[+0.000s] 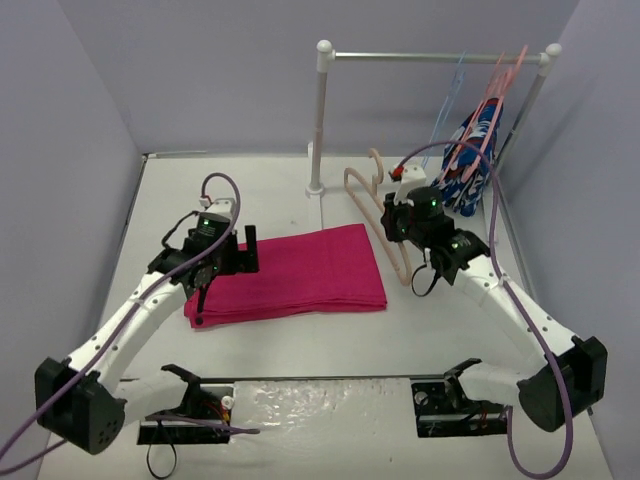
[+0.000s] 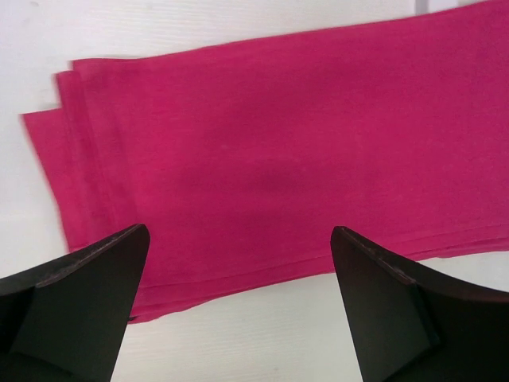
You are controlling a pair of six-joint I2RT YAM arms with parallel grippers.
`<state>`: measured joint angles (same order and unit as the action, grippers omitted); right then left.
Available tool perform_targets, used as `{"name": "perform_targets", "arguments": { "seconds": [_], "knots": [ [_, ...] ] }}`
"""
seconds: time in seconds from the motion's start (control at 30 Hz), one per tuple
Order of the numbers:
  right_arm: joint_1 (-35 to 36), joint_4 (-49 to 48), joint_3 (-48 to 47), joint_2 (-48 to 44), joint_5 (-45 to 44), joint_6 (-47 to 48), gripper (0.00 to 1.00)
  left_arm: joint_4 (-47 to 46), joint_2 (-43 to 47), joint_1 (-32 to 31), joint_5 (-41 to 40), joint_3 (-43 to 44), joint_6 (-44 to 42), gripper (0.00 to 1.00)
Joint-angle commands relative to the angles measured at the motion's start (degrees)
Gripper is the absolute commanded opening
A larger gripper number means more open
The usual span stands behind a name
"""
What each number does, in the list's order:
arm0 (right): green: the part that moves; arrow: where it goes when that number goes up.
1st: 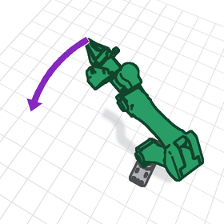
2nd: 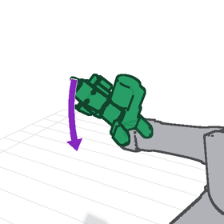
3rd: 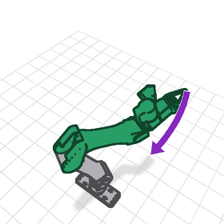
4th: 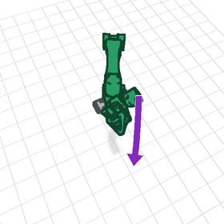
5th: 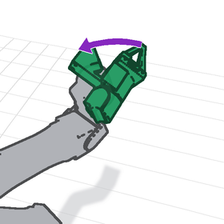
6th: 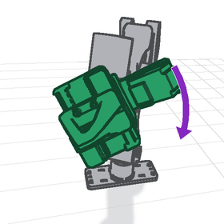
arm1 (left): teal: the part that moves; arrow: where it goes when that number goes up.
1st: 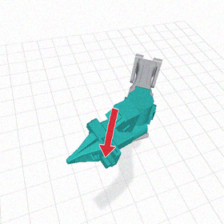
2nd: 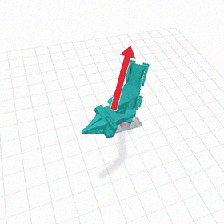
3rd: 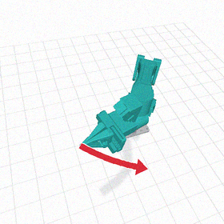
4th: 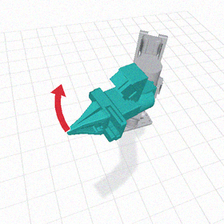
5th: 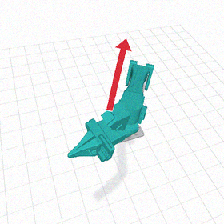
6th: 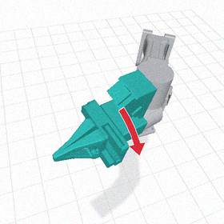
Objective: Place the trousers on the hanger
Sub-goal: Pick up the hanger from the clothesline.
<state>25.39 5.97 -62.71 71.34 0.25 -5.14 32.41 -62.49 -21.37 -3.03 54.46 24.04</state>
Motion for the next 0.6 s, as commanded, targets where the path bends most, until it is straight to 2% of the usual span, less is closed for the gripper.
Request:
{"name": "perform_targets", "arguments": {
  "seconds": [0.0,0.1,0.27,0.47,0.57],
  "knots": [
    [2.0,-11.7,10.6,-9.2,-5.0,-7.0,0.00,-11.5,-6.4,-10.4,-2.4,-0.4,10.3,0.97],
    [2.6,-12.6,16.8,-13.1,-4.8,-9.2,0.00,-13.4,-13.0,-12.9,-4.2,-1.8,15.1,0.97],
    [3.9,-12.3,23.4,-18.8,-6.1,-11.0,0.00,-15.7,-16.6,-12.7,-6.8,-8.5,17.9,0.97],
    [5.4,-13.4,26.8,-18.7,-5.6,-12.1,0.00,-7.5,-18.7,-6.9,-9.5,-11.2,17.3,0.97],
    [6.2,-14.5,27.4,-18.1,-6.1,-12.4,0.00,-7.1,-17.9,-2.6,-8.6,-12.5,17.0,0.97]
  ]
}}
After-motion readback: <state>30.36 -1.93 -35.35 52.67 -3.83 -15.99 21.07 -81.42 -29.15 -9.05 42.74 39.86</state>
